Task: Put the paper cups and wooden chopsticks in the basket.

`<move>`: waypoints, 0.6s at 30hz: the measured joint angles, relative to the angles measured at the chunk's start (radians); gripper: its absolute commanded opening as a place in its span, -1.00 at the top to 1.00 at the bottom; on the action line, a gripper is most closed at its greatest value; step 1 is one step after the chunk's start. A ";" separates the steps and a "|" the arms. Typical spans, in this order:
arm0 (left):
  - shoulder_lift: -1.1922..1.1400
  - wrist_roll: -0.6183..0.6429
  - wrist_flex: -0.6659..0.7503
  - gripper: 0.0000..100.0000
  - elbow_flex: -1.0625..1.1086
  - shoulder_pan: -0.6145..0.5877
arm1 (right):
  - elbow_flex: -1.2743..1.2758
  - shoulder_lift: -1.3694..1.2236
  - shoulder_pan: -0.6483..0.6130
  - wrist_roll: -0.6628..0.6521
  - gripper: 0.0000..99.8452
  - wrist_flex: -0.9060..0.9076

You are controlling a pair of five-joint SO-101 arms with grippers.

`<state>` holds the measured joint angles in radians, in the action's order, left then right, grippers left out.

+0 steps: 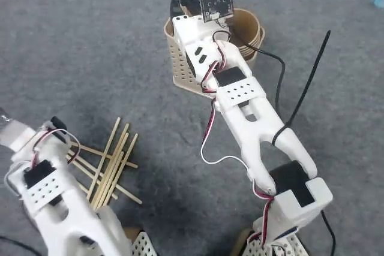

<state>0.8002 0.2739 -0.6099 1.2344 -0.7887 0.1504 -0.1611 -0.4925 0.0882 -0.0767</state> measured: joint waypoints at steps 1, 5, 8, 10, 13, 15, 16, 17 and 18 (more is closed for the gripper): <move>0.000 -0.005 0.000 0.55 0.000 0.000 | 0.000 -0.003 0.000 0.000 0.85 0.000; 0.000 -0.009 0.000 0.55 0.000 0.000 | -0.005 -0.006 -0.002 0.000 0.77 0.000; 0.000 -0.009 0.000 0.55 0.000 0.000 | -0.005 -0.006 -0.003 0.000 0.80 0.000; 0.000 -0.009 0.000 0.55 0.000 0.000 | -0.005 -0.006 -0.005 0.000 0.80 0.000; 0.000 -0.009 0.000 0.55 0.000 0.000 | 0.002 0.009 -0.005 0.000 0.80 0.005; 0.000 -0.009 0.000 0.55 0.000 0.000 | 0.003 0.034 -0.005 0.000 0.80 0.044; 0.000 -0.009 0.000 0.55 0.000 0.000 | 0.005 0.049 -0.005 0.000 0.80 0.066; 0.000 -0.009 0.000 0.55 0.000 0.000 | 0.006 0.068 -0.005 0.002 0.80 0.087; 0.000 -0.009 0.000 0.55 0.000 0.000 | 0.008 0.089 -0.003 0.002 0.80 0.115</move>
<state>0.8002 0.2647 -0.6099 1.2344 -0.7887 0.1580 -0.0721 -0.4956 0.0898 0.0384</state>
